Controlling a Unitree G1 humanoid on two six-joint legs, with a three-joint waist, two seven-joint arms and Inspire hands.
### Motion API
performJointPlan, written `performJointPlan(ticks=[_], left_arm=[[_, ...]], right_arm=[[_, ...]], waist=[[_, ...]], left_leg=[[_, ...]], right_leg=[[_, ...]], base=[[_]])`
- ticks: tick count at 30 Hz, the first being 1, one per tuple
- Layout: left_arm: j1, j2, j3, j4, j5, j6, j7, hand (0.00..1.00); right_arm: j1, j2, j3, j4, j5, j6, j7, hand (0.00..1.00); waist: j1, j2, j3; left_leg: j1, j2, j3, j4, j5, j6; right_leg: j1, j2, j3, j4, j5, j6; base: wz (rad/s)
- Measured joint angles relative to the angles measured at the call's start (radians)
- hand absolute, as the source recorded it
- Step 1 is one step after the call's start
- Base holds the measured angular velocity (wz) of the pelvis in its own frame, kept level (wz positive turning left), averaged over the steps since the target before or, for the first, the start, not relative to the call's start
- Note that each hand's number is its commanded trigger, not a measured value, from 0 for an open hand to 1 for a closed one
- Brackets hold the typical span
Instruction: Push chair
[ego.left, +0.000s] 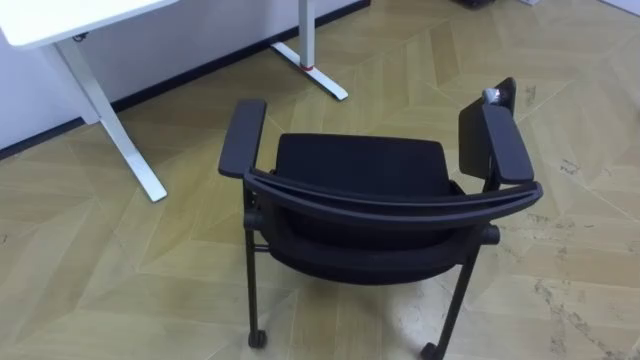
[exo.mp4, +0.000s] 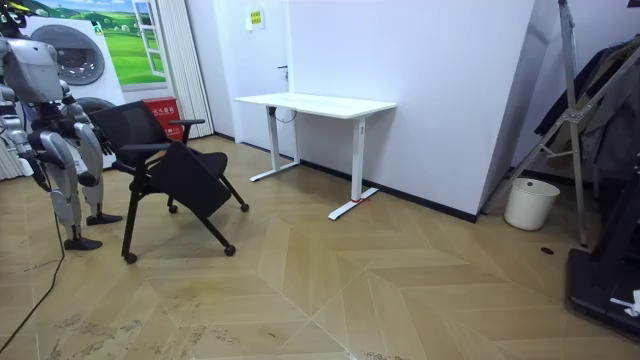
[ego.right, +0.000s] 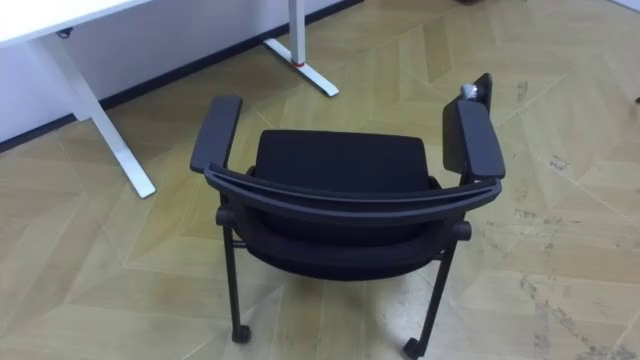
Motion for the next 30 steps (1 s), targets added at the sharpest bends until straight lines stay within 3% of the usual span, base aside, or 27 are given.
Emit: performJointPlan(ticks=[4, 9, 23, 30], left_arm=[[0.0, 0.0, 0.001, -0.002, -0.002, 0.0, 0.004, 0.0], [0.002, 0.0, 0.001, -0.001, -0.004, 0.0, 0.005, 0.0], [0.006, -0.002, 0.001, 0.0, -0.006, -0.001, 0.008, 0.0], [0.01, -0.015, 0.044, 0.002, -0.05, -0.004, 0.025, 0.0]], right_arm=[[0.0, 0.0, -0.003, -0.008, 0.001, 0.0, 0.003, 0.0], [-0.008, 0.005, -0.047, -0.009, 0.012, 0.005, -0.016, 0.0], [-0.012, 0.009, -0.058, -0.009, 0.041, 0.009, -0.051, 0.0], [-0.015, 0.009, -0.07, -0.005, 0.013, 0.01, -0.053, 0.0]], waist=[[0.0, 0.004, -0.0032], [-0.008, 0.003, -0.0018], [-0.004, 0.0, -0.0003], [0.0, -0.005, -0.0018]], left_leg=[[0.001, 0.0, 0.001, 0.0, 0.0, 0.0], [0.002, 0.0, 0.0, 0.0, 0.0, 0.0], [0.002, 0.0, 0.0, 0.0, 0.0, 0.0], [0.023, 0.0, 0.001, -0.002, 0.0, 0.0]], right_leg=[[0.0, 0.0, 0.004, 0.0, 0.0, 0.0], [0.003, 0.0, 0.001, 0.0, 0.0, 0.0], [0.004, 0.0, 0.001, 0.0, 0.0, 0.0], [0.021, 0.0, 0.002, 0.001, -0.001, 0.0]], base=[[0.0], [0.0], [0.0], [0.0]])
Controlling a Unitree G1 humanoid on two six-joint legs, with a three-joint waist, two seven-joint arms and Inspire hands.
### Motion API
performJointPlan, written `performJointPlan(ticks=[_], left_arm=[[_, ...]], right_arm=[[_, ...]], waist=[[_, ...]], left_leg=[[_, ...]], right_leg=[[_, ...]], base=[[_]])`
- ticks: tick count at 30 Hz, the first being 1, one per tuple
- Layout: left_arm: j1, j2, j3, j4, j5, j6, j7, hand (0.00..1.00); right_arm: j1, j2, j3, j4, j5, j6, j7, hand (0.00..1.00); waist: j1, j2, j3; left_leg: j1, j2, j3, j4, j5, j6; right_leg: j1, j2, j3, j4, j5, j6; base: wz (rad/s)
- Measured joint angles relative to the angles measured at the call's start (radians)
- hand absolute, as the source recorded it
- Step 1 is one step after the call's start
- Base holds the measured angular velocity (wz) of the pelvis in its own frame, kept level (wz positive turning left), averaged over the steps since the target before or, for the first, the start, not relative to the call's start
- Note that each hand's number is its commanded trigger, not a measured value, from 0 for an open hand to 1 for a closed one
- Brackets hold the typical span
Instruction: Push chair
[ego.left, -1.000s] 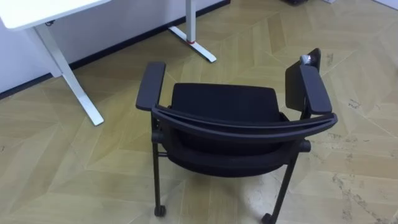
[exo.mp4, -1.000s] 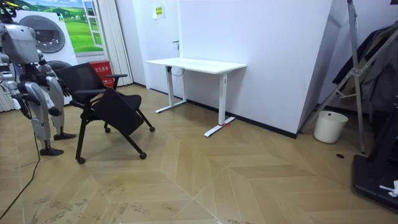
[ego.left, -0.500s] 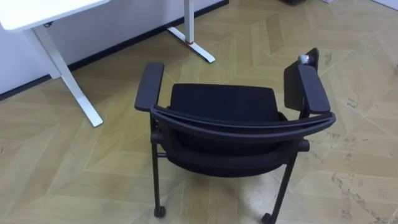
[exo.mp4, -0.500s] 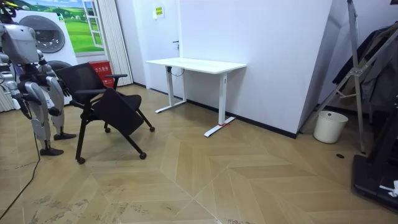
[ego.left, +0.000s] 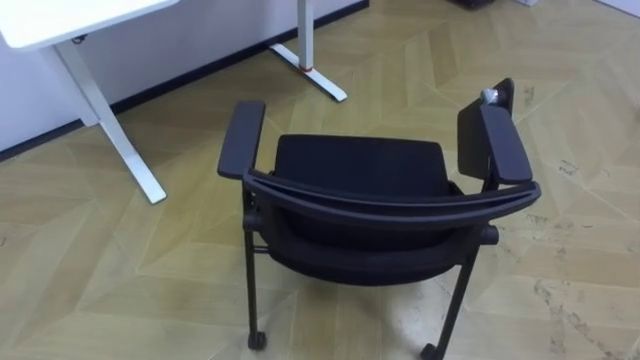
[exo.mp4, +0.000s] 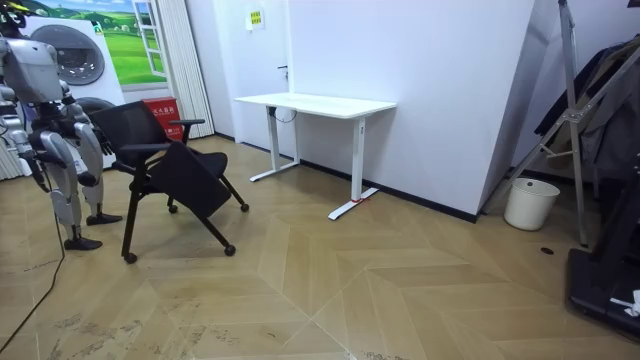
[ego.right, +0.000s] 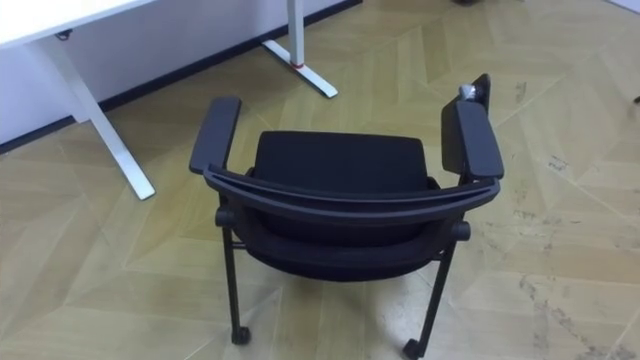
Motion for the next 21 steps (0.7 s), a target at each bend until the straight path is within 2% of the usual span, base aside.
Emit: performJointPlan(ticks=[7, 10, 12, 15, 19, 21], left_arm=[[0.012, -0.019, 0.084, -0.003, -0.057, -0.014, 0.023, 0.0], [0.018, -0.021, 0.169, -0.013, -0.062, -0.014, 0.081, 0.0], [0.019, -0.017, 0.224, -0.061, -0.046, -0.024, 0.157, 0.0], [0.029, -0.01, 0.26, -0.113, 0.007, -0.045, 0.262, 0.0], [0.026, -0.007, 0.272, -0.214, 0.095, -0.065, 0.396, 0.0], [0.007, -0.007, 0.271, -0.231, 0.176, -0.095, 0.466, 0.0]], right_arm=[[-0.003, -0.001, -0.021, 0.003, -0.011, 0.0, -0.006, 0.0], [-0.003, -0.002, -0.051, 0.007, -0.013, 0.001, -0.025, 0.0], [-0.001, -0.002, -0.074, 0.005, -0.032, -0.001, -0.055, 0.0], [-0.002, -0.005, -0.124, -0.007, -0.055, -0.004, -0.105, 0.0], [0.0, -0.008, -0.13, -0.035, -0.067, -0.034, -0.154, 0.0], [-0.005, -0.01, -0.132, -0.036, -0.085, -0.047, -0.171, 0.0]], waist=[[0.005, 0.0, -0.0005], [0.015, 0.0, -0.0012], [0.024, 0.007, -0.0052], [0.027, 0.016, -0.0094], [0.026, 0.024, -0.009], [0.026, 0.033, -0.0084]], left_leg=[[0.004, 0.0, -0.003, 0.003, 0.0, 0.0], [0.012, 0.0, -0.001, 0.002, 0.0, 0.0], [0.011, 0.0, -0.002, 0.003, 0.0, 0.0], [0.012, 0.0, -0.006, 0.004, 0.0, 0.0], [0.008, 0.0, -0.014, 0.004, 0.0, 0.0], [0.008, 0.0, -0.016, 0.001, 0.0, 0.0]], right_leg=[[-0.001, 0.0, -0.003, 0.001, 0.0, 0.0], [0.008, 0.0, -0.001, 0.002, -0.002, 0.0], [0.015, 0.0, -0.003, 0.002, -0.002, 0.0], [0.019, 0.0, -0.006, 0.002, -0.002, 0.0], [0.016, 0.0, -0.011, 0.003, -0.002, 0.0], [0.018, 0.0, -0.011, 0.003, -0.002, 0.0]], base=[[0.0], [0.0], [0.02], [0.04], [0.05], [0.0]])
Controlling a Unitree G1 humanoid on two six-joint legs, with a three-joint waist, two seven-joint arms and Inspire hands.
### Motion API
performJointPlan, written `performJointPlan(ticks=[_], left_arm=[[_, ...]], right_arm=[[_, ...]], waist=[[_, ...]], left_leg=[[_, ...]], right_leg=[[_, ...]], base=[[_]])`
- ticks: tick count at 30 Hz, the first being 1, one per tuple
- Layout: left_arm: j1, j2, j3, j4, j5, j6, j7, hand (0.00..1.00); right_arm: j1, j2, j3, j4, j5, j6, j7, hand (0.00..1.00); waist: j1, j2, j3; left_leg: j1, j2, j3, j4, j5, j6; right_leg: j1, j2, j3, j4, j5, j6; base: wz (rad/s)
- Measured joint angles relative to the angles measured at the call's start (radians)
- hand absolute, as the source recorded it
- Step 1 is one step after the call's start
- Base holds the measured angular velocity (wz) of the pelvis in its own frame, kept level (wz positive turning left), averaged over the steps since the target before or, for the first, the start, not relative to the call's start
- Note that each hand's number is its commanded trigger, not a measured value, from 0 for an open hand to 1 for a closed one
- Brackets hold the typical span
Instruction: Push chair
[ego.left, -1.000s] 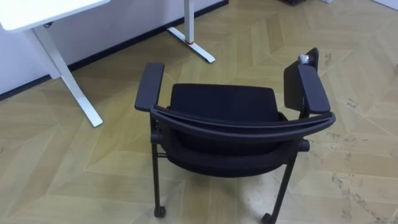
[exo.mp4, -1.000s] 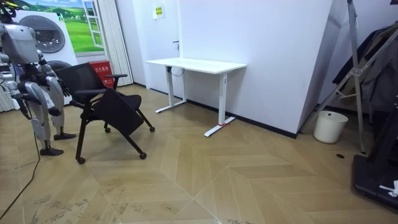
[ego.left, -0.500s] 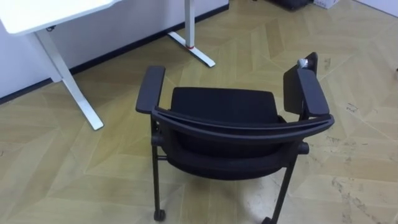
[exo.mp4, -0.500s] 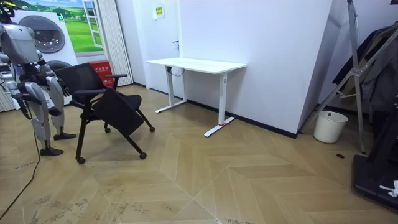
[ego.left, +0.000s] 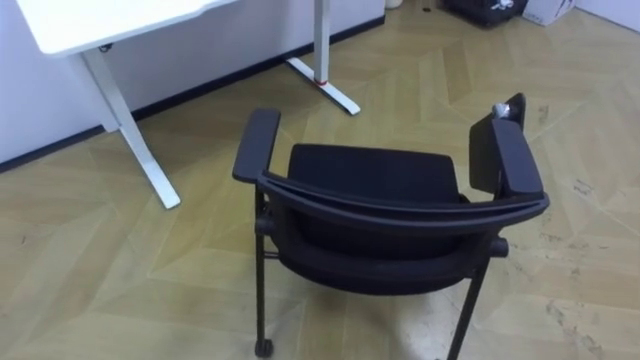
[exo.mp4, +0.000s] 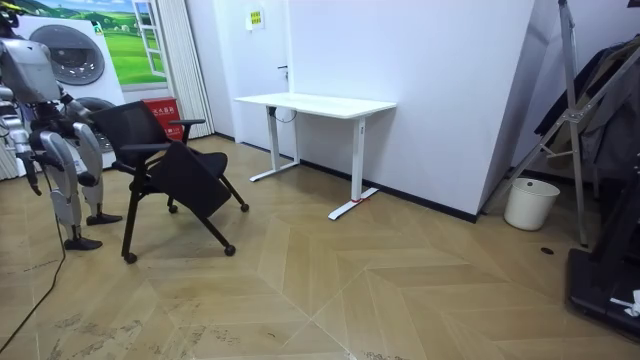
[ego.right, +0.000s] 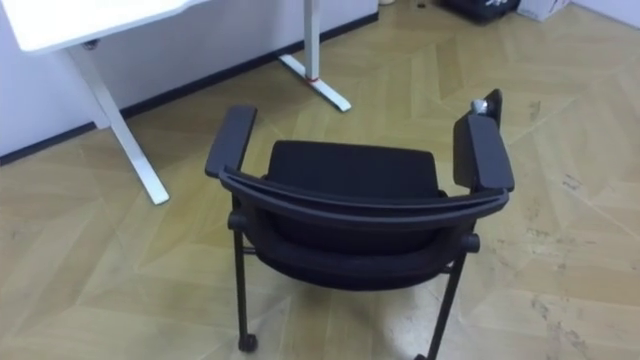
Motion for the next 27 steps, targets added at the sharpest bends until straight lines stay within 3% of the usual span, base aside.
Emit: performJointPlan(ticks=[4, 11, 16, 22, 24, 27], left_arm=[[-0.009, 0.0, -0.005, -0.063, 0.12, -0.013, 0.08, 0.0], [-0.04, 0.029, -0.023, -0.186, 0.394, -0.013, 0.209, 0.0], [-0.052, 0.041, -0.046, -0.319, 0.626, -0.012, 0.221, 0.0], [-0.074, 0.077, -0.064, -0.443, 0.874, -0.003, 0.234, 0.0], [-0.082, 0.104, -0.096, -0.448, 0.969, -0.002, 0.235, 0.0], [-0.081, 0.106, -0.163, -0.45, 1.056, 0.009, 0.236, 0.0]], right_arm=[[0.001, 0.0, -0.017, -0.004, -0.016, -0.007, -0.014, 0.0], [0.017, 0.0, -0.016, -0.044, -0.012, -0.007, -0.022, 0.0], [0.019, -0.001, -0.016, -0.038, -0.015, -0.007, -0.017, 0.0], [0.02, -0.001, -0.015, -0.04, -0.016, -0.007, -0.009, 0.0], [0.017, -0.001, -0.015, -0.04, -0.035, -0.008, 0.004, 0.0], [0.015, -0.005, -0.004, -0.039, -0.045, -0.008, 0.026, 0.0]], waist=[[-0.017, 0.01, 0.002], [-0.032, 0.023, -0.0011], [-0.043, 0.03, -0.0013], [-0.061, 0.04, -0.0007], [-0.078, 0.046, 0.0023], [-0.094, 0.053, 0.0065]], left_leg=[[-0.003, 0.0, -0.003, 0.001, 0.0, 0.0], [-0.003, -0.001, -0.003, -0.001, 0.0, 0.0], [0.0, -0.001, -0.001, -0.003, 0.0, 0.0], [0.004, -0.002, 0.004, -0.007, 0.0, 0.0], [0.006, -0.002, 0.004, -0.009, 0.0, 0.0], [0.004, -0.002, 0.011, -0.011, 0.0, 0.0]], right_leg=[[-0.001, 0.0, -0.003, 0.001, 0.0, 0.0], [-0.004, 0.0, -0.001, -0.001, 0.0, 0.0], [-0.002, 0.0, 0.0, 0.0, 0.0, 0.0], [-0.002, 0.0, 0.009, -0.001, 0.0, 0.0], [-0.002, 0.0, 0.009, -0.001, 0.0, 0.0], [-0.009, 0.0, 0.016, -0.002, 0.0, 0.0]], base=[[0.03], [0.0], [0.0], [-0.03], [0.0], [-0.05]])
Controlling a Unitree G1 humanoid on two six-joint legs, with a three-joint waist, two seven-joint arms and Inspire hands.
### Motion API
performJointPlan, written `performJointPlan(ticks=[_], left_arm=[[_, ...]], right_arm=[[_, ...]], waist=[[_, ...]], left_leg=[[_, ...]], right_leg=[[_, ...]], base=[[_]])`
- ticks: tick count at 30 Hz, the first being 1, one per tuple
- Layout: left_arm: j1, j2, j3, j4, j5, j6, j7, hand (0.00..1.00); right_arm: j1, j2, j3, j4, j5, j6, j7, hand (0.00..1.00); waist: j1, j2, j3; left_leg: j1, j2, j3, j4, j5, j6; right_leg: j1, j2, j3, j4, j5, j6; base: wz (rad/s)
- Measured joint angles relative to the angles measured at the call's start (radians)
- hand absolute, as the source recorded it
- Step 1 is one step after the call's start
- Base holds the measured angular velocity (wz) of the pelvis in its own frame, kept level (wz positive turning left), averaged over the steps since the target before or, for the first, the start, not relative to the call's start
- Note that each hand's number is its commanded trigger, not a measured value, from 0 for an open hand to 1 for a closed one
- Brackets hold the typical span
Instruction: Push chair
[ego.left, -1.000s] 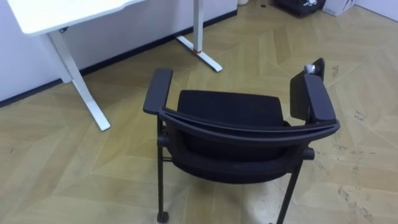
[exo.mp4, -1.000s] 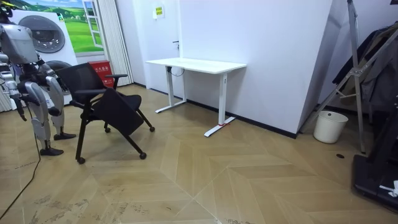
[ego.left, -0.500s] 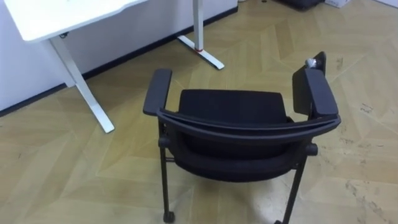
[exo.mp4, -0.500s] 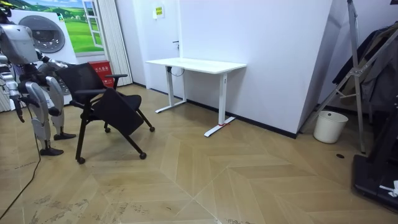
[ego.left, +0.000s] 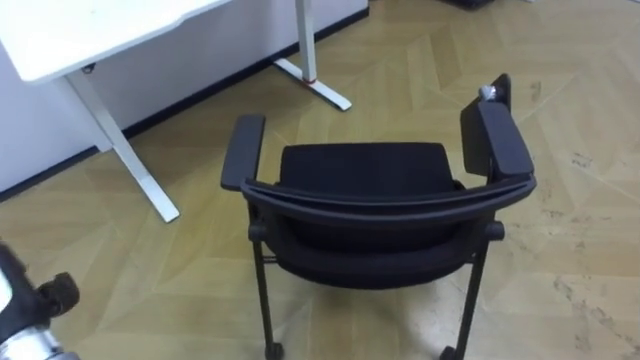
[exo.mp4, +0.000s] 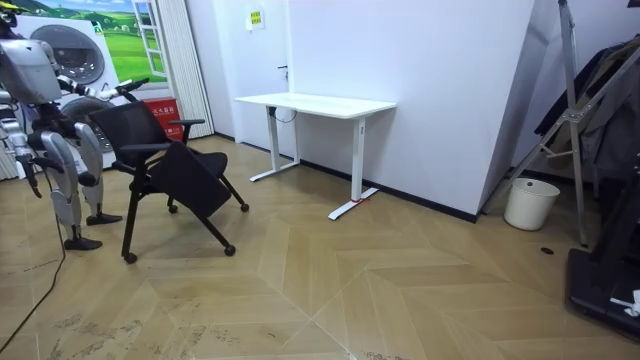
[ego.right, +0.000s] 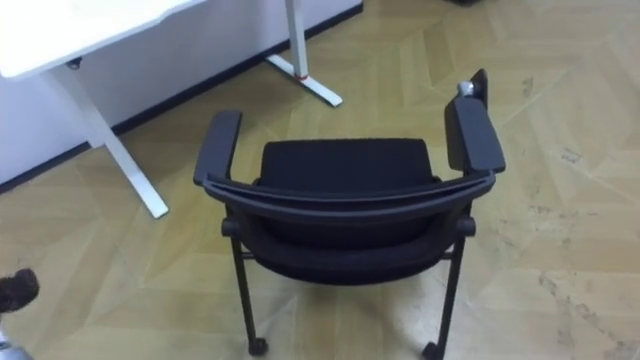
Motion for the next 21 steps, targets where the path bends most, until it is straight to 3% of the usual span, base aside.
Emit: performJointPlan(ticks=[4, 10, 14, 17, 21], left_arm=[[0.0, 0.0, -0.077, -0.001, 0.055, 0.002, -0.001, 0.0], [-0.004, 0.003, -0.156, 0.0, 0.104, 0.001, -0.025, 0.0], [-0.004, 0.011, -0.202, -0.001, 0.129, 0.005, -0.096, 0.0], [-0.004, 0.039, -0.27, -0.009, 0.129, 0.008, -0.141, 0.0], [-0.009, 0.044, -0.312, -0.024, 0.13, 0.009, -0.191, 0.0]], right_arm=[[-0.004, -0.004, 0.013, 0.006, 0.001, 0.0, 0.018, 0.0], [-0.018, -0.008, 0.075, 0.014, 0.006, 0.0, 0.059, 0.0], [-0.039, -0.016, 0.076, 0.029, 0.001, -0.001, 0.087, 0.0], [-0.057, -0.021, 0.076, 0.031, 0.001, -0.005, 0.097, 0.0], [-0.063, -0.022, 0.075, 0.037, 0.007, -0.013, 0.117, 0.0]], waist=[[-0.014, 0.005, 0.0013], [-0.022, -0.003, 0.0014], [-0.041, -0.014, 0.0026], [-0.055, -0.013, 0.0024], [-0.074, -0.01, 0.0001]], left_leg=[[-0.005, -0.001, 0.012, -0.002, 0.0, 0.0], [0.001, -0.001, 0.035, -0.003, 0.0, 0.0], [-0.001, -0.001, 0.035, -0.006, 0.0, 0.0], [-0.001, -0.001, 0.034, -0.008, 0.0, 0.0], [0.002, -0.001, 0.037, -0.008, 0.0, 0.0]], right_leg=[[-0.013, 0.0, 0.012, 0.001, 0.0, 0.0], [-0.015, 0.001, 0.03, 0.001, 0.0, 0.001], [-0.014, 0.001, 0.025, -0.001, 0.0, 0.001], [-0.014, 0.001, 0.023, -0.001, 0.0, 0.001], [-0.013, 0.001, 0.026, -0.001, 0.0, 0.001]], base=[[-0.12], [-0.09], [0.04], [0.01], [-0.01]])
